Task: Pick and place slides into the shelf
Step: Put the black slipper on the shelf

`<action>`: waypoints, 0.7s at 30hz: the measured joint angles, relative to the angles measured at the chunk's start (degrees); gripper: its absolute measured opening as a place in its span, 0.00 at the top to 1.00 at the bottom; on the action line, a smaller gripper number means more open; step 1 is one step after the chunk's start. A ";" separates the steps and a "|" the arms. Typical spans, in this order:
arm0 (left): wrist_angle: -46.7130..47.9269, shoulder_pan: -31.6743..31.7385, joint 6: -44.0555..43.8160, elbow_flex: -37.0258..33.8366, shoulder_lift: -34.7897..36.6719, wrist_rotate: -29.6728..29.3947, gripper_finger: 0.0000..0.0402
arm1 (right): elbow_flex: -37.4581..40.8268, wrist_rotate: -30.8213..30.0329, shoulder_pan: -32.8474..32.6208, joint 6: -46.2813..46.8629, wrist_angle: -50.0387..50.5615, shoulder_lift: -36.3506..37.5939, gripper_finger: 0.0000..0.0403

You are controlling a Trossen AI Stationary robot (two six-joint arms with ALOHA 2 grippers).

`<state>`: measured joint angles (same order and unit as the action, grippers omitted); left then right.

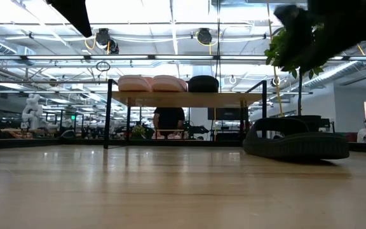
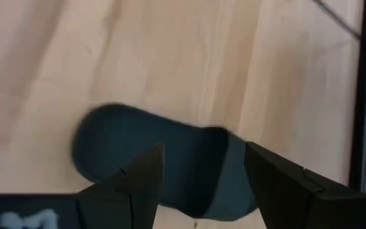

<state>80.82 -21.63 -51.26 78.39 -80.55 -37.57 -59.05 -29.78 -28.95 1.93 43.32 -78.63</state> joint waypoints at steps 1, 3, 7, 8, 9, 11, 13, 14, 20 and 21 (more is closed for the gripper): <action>0.00 0.02 -0.02 0.00 0.00 0.04 0.88 | 1.41 0.04 0.62 0.00 -1.14 0.00 0.49; -0.10 0.01 -0.02 0.00 0.00 0.05 0.88 | 3.93 0.02 1.80 0.15 -2.90 -0.02 0.49; -0.09 0.00 0.00 0.00 0.00 0.03 0.88 | 8.42 -0.02 4.49 -0.08 -5.38 0.00 0.49; -0.09 0.02 0.00 0.00 0.00 0.03 0.88 | 9.40 -0.02 5.22 -0.60 -6.41 0.00 0.49; -0.09 0.01 0.00 0.00 0.00 0.03 0.88 | 10.21 -0.02 5.99 -1.25 -7.41 0.00 0.49; -0.09 0.00 0.02 0.00 0.00 0.03 0.88 | 11.67 -0.02 7.38 -2.01 -8.90 0.00 0.49; -0.09 0.01 0.02 0.00 0.00 0.03 0.88 | 12.89 -0.05 8.74 -2.85 -10.28 0.00 0.49; -0.09 0.02 0.02 0.00 0.00 0.03 0.88 | 13.34 -0.08 9.41 -3.27 -11.16 0.00 0.49; -0.09 0.01 0.04 0.00 0.00 0.03 0.88 | 14.88 -0.18 13.18 -5.17 -13.55 0.00 0.53; -0.09 0.02 0.04 0.00 0.00 0.03 0.88 | 15.15 -0.12 13.62 -5.47 -13.98 0.00 0.54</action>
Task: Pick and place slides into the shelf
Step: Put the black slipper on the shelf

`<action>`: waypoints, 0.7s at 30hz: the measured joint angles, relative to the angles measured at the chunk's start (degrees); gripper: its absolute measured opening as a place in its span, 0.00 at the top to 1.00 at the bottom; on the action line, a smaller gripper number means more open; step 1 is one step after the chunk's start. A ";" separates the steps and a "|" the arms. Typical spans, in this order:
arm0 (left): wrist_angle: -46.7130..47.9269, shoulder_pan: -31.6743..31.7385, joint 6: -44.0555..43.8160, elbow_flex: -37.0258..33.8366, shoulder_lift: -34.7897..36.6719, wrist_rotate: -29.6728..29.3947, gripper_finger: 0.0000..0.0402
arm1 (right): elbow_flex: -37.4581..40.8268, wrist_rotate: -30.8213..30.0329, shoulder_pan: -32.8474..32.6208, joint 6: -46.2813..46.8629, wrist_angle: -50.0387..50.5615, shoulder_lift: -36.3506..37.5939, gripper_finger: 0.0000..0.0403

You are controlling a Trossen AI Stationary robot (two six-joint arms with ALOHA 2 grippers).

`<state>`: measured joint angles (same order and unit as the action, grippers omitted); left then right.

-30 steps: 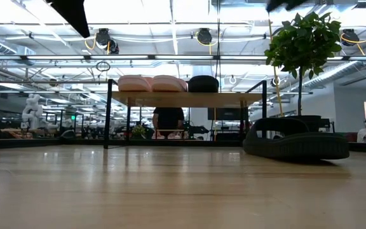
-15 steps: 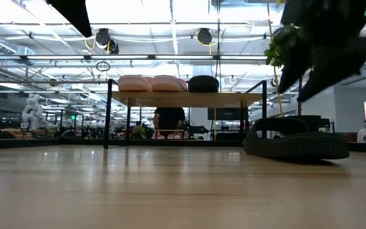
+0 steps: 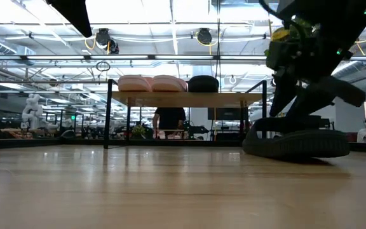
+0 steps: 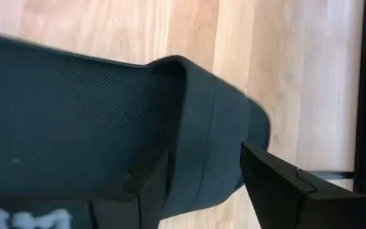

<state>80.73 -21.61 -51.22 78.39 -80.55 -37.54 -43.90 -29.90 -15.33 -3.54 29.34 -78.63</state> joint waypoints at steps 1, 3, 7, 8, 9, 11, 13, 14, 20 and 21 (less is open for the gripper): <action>0.00 0.00 0.02 0.00 0.00 0.00 0.88 | 0.31 0.06 0.40 -0.19 -0.26 0.00 0.56; 0.00 0.00 0.02 0.00 0.00 0.00 0.88 | 0.91 0.14 0.84 -0.25 -0.77 0.00 0.59; 0.00 -0.01 0.02 0.00 0.00 -0.01 0.88 | 1.62 2.19 1.17 -0.21 -1.87 -0.02 0.66; 0.00 -0.02 0.02 0.00 0.00 -0.01 0.88 | 1.71 2.64 1.17 -0.21 -2.01 -0.02 0.68; 0.00 0.00 0.02 0.00 0.00 -0.02 0.88 | 1.73 2.69 1.14 -0.20 -2.14 -0.02 0.69; 0.00 -0.01 0.02 0.00 0.00 -0.02 0.88 | 1.73 2.69 1.13 -0.20 -2.21 -0.02 0.72; 0.00 -0.01 0.02 0.00 0.00 -0.02 0.88 | 1.73 2.67 1.13 -0.19 -2.21 -0.02 0.76; 0.00 0.00 0.02 0.00 0.00 -0.02 0.88 | 1.73 2.69 1.13 -0.19 -2.21 -0.02 0.79; 0.00 0.00 0.02 0.00 0.00 -0.02 0.88 | 1.73 2.65 1.11 -0.17 -2.81 -0.02 0.95; 0.00 0.00 0.02 0.00 0.00 -0.02 0.88 | 1.73 2.58 1.11 -0.17 -3.06 -0.02 0.97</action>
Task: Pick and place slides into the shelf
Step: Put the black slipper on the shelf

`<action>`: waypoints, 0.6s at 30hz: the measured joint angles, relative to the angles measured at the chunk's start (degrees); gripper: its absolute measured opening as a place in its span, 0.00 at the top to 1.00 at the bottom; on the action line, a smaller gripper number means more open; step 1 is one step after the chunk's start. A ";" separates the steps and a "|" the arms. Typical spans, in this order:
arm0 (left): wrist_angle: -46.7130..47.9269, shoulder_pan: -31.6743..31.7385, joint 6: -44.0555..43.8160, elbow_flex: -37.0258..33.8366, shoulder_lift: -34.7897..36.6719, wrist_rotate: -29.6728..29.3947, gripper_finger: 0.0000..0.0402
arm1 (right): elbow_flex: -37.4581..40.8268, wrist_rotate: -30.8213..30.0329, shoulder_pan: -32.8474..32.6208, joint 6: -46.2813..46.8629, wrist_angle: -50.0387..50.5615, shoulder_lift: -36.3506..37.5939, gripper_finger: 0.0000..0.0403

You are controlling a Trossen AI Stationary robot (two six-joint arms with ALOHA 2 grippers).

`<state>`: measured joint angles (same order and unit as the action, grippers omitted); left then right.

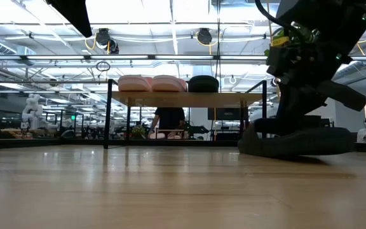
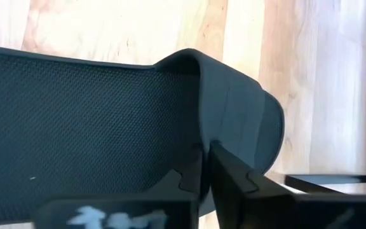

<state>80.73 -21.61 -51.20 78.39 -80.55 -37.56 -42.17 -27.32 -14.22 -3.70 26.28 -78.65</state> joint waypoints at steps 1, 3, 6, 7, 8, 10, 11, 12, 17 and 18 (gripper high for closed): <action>-0.01 0.00 0.00 0.00 0.00 0.00 0.88 | 0.00 -0.01 0.00 0.01 -0.21 0.00 0.98; -0.02 -0.02 0.00 0.00 0.00 0.00 0.88 | 0.00 -0.03 0.00 0.41 -0.83 0.00 0.98; -0.02 -0.02 0.00 0.00 0.00 0.00 0.88 | -0.30 0.01 0.00 2.07 -1.40 0.00 0.98; -0.02 -0.01 0.00 0.00 0.00 0.00 0.88 | -0.84 0.01 -0.10 2.16 -0.94 0.00 0.99; -0.02 0.00 0.00 0.00 0.00 0.00 0.88 | -1.71 0.00 -0.34 2.13 -0.30 0.02 0.99; -0.02 0.00 0.00 0.00 0.00 0.00 0.88 | -4.35 -0.95 -1.25 2.05 1.20 0.20 0.99; -0.02 -0.02 0.00 0.00 0.00 0.00 0.88 | -6.13 -1.90 -1.76 1.44 2.61 0.29 0.99; -0.02 -0.02 0.00 0.00 0.00 -0.02 0.88 | -8.25 -3.17 -2.39 0.44 4.04 0.33 0.99; -0.04 -0.01 0.09 0.00 0.00 -0.02 0.88 | -20.62 -13.28 -4.91 -7.03 11.56 0.35 0.99; -0.03 0.00 0.11 0.00 0.00 -0.02 0.88 | -23.03 -14.76 -4.94 -8.26 12.76 0.35 1.00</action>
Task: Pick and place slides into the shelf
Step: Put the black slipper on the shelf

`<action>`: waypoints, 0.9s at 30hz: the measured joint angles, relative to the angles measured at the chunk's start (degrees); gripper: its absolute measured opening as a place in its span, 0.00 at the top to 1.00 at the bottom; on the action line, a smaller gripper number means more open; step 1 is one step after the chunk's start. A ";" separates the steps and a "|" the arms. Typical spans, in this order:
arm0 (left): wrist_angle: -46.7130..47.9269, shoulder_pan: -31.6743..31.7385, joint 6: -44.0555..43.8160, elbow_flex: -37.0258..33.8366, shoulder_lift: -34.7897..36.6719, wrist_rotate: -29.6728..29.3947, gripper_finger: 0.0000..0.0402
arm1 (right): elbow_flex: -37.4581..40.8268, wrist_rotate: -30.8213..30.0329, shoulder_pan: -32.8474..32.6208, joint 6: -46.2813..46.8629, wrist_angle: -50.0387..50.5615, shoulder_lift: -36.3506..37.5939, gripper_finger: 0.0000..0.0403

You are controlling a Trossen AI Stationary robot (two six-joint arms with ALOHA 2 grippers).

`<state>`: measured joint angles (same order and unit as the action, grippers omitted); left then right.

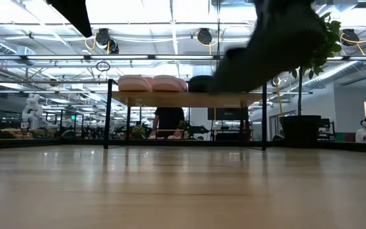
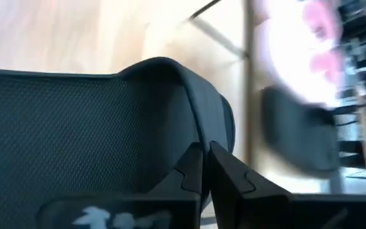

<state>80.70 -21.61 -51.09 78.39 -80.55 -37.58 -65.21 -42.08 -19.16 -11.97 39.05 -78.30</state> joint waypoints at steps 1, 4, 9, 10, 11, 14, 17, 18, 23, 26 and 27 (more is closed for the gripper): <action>0.00 -0.02 0.00 0.00 0.00 0.00 0.88 | -2.29 -1.40 0.02 -0.82 1.32 0.00 1.00; 0.01 -0.02 0.02 0.00 0.00 0.00 0.88 | -8.93 -6.22 1.01 -2.79 5.47 0.00 1.00; 0.00 -0.01 0.23 0.00 0.00 0.00 0.88 | -14.57 -14.67 5.52 -10.27 6.42 0.04 1.00; 0.01 -0.02 0.42 0.00 0.00 0.00 0.88 | -14.95 -14.89 7.11 -11.84 5.56 0.04 1.00; 0.01 -0.01 0.70 0.00 0.00 -0.02 0.88 | -14.97 -14.83 8.77 -13.02 4.66 0.04 1.00; 0.01 0.00 1.52 0.00 0.00 -0.02 0.88 | -14.97 -14.28 14.42 -14.46 4.43 -0.16 1.00; 0.01 -0.01 2.21 0.00 0.00 -0.02 0.88 | -14.96 -11.19 20.72 -14.92 4.08 -0.59 1.00; 0.02 -0.02 2.53 0.00 0.00 -0.02 0.88 | -14.93 -10.16 22.76 -15.48 3.91 -0.63 1.00; 0.01 0.00 4.01 0.00 0.00 -1.33 0.88 | -14.91 -3.23 31.17 -19.11 -0.22 -0.59 1.00; 0.01 0.00 4.93 0.00 0.00 -2.10 0.88 | -14.91 -1.23 34.33 -21.74 -1.12 -0.59 1.00; 0.02 0.00 5.01 0.00 0.00 -2.36 0.88 | -14.89 -0.55 35.16 -21.77 -1.10 -0.59 1.00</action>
<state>80.72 -21.61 -46.08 78.39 -80.55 -39.95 -80.09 -42.63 16.00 -33.74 37.95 -78.89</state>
